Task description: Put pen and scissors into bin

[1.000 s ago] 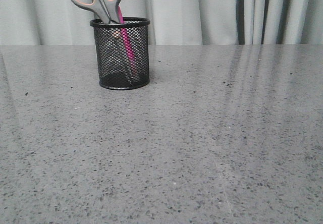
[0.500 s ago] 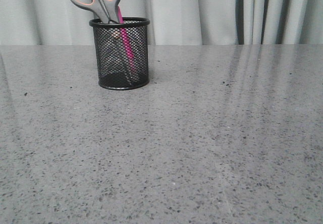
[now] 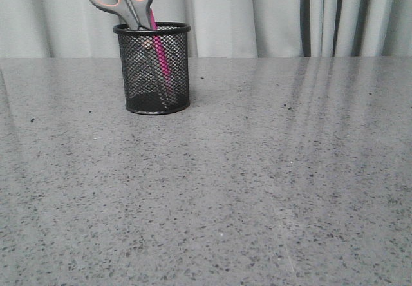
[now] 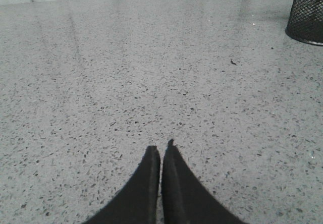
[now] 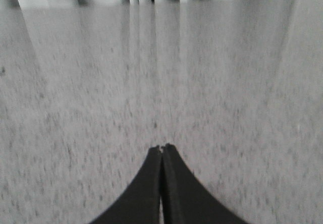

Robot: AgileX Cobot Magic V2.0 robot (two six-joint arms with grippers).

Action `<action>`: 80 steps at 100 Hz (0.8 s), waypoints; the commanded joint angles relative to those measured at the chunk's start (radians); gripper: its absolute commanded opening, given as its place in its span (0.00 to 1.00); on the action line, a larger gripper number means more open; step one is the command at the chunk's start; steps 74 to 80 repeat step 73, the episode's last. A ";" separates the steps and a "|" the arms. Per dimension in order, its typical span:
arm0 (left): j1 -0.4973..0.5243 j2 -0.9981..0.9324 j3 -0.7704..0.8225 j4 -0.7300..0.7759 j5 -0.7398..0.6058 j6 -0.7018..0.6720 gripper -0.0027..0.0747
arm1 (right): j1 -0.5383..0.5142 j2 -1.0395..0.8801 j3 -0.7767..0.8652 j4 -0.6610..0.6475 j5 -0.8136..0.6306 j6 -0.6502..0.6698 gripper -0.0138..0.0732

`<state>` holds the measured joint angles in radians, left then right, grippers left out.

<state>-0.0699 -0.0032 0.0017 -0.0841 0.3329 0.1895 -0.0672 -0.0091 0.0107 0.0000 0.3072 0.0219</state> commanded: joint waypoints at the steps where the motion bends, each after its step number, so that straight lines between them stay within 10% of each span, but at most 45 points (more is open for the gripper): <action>1: 0.004 -0.034 0.044 -0.011 -0.048 -0.011 0.01 | -0.009 -0.021 0.016 0.000 -0.016 -0.014 0.08; 80: 0.004 -0.034 0.044 -0.011 -0.048 -0.011 0.01 | -0.010 -0.021 0.016 0.000 -0.022 -0.038 0.08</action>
